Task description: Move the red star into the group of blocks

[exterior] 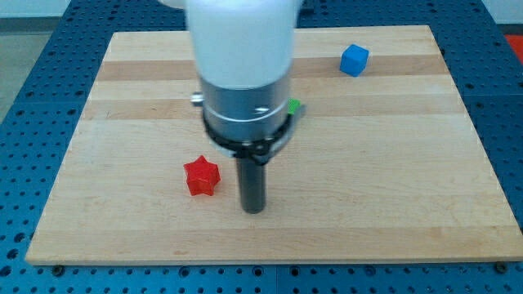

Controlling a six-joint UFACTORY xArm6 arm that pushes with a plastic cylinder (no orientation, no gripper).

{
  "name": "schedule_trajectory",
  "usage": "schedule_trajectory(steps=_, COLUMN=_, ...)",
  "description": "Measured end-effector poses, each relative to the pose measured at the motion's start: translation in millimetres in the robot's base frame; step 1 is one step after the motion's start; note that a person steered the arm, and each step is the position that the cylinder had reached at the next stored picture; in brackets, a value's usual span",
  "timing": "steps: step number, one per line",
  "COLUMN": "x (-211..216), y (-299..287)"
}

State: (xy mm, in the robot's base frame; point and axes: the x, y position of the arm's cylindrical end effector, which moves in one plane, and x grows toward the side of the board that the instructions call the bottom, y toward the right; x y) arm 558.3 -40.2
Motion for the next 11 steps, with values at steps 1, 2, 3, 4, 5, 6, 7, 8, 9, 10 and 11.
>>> schedule_trajectory(steps=1, x=0.0, y=-40.7)
schedule_trajectory(steps=2, x=-0.6, y=-53.6)
schedule_trajectory(steps=3, x=-1.1, y=-53.6)
schedule_trajectory(steps=4, x=-17.3, y=-55.4)
schedule_trajectory(steps=5, x=-58.8, y=-55.4)
schedule_trajectory(steps=6, x=-95.5, y=-55.4)
schedule_trajectory(steps=7, x=-124.9, y=-55.4)
schedule_trajectory(steps=8, x=-130.4, y=-55.4)
schedule_trajectory(steps=9, x=-116.1, y=-55.4)
schedule_trajectory(steps=10, x=-74.9, y=-56.5)
schedule_trajectory(steps=11, x=-64.3, y=-84.1)
